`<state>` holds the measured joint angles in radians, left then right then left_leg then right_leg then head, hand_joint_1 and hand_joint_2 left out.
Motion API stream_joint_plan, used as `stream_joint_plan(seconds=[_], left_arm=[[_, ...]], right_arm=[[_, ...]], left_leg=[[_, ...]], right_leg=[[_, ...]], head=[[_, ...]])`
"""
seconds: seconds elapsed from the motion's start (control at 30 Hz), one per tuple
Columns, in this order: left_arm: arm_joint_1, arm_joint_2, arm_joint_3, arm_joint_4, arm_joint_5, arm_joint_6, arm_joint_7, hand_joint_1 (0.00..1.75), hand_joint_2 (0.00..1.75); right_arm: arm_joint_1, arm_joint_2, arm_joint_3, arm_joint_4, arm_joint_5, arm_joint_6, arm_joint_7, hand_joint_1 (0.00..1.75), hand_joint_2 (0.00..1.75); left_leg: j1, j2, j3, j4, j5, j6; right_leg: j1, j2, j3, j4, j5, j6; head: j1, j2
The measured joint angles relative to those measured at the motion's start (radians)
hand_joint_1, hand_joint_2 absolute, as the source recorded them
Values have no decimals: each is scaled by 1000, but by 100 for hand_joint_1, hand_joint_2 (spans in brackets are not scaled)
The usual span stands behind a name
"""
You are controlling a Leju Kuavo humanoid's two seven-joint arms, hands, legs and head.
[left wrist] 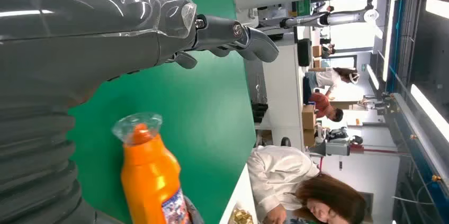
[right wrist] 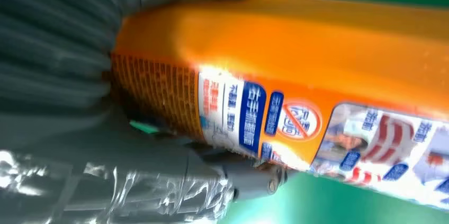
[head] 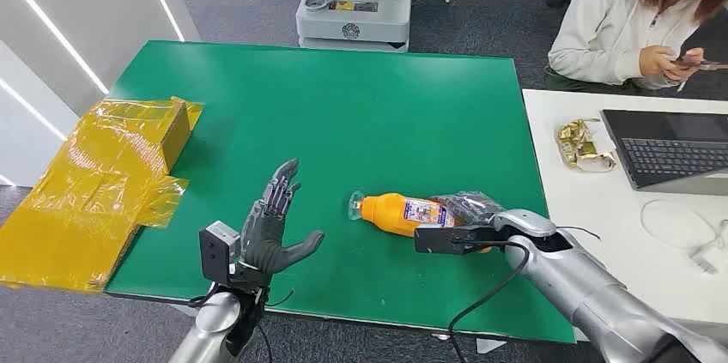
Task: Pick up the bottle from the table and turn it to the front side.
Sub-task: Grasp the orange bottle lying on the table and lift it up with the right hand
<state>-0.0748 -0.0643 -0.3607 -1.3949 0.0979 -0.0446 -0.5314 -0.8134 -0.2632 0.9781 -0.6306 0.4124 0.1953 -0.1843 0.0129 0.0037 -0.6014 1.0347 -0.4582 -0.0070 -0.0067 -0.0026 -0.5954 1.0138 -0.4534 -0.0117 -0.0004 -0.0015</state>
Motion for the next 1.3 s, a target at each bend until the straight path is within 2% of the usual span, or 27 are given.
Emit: stream_joint_plan(seconds=[0.07, 0.17, 0.33, 0.6, 0.73, 0.83, 0.9, 1.1, 1.3], left_arm=[[1, -1, 3, -1, -6, 4, -2, 0, 175], [3, -3, 10, -3, -23, 17, -10, 0, 175], [7, -4, 16, -11, -37, 41, -16, 0, 175], [17, -5, 30, -56, -103, 74, -10, 0, 175], [13, -6, 30, -57, -82, 55, -1, 0, 175], [7, -7, 30, -57, -53, 25, 14, 0, 175], [-9, -7, 30, -55, -3, -34, 47, 0, 175], [-133, -7, 11, 20, 223, -229, 168, 0, 175], [-258, -9, -31, 115, 325, -270, 207, 0, 175]], right_arm=[[11, 0, -12, -1, -25, -4, -23, 175, 175], [60, 0, -70, -13, -121, -25, -105, 175, 175], [172, 3, -179, -67, -212, -111, -195, 175, 175], [463, 7, -371, -330, -259, -324, -271, 175, 175], [533, 21, -440, -417, -258, -362, -290, 175, 175], [549, 29, -466, -443, -256, -367, -302, 175, 175], [549, 39, -477, -445, -256, -370, -322, 175, 175], [479, 107, -485, -394, -267, -383, -372, 175, 175], [362, 188, -472, -281, -264, -381, -372, 175, 175]], left_leg=[[0, 0, 0, 0, 0, 0], [0, -1, 1, 0, 0, 0], [1, -2, 2, 0, 0, 0], [0, -5, -2, 0, -1, 0], [0, -4, -2, -1, -1, 0], [0, -4, -2, 0, 0, 1], [0, -4, -2, 0, 0, 1], [0, -3, -2, 0, 2, 0], [0, -3, -2, 0, 3, 0]], right_leg=[[0, 0, 0, 0, 0, 0], [0, -1, 2, -1, 0, 0], [0, -2, 3, -1, 0, 0], [0, -5, 1, -1, -1, 0], [0, -4, 0, -1, -1, 0], [0, -4, 0, -1, -1, 0], [0, -4, 0, 0, -1, 0], [0, -4, -1, 0, 1, 0], [0, -3, -1, 1, 2, -1]], head=[[0, 0], [0, 0], [0, 0], [0, 0], [0, 0], [0, 0], [0, 0], [0, 0], [0, 0]])
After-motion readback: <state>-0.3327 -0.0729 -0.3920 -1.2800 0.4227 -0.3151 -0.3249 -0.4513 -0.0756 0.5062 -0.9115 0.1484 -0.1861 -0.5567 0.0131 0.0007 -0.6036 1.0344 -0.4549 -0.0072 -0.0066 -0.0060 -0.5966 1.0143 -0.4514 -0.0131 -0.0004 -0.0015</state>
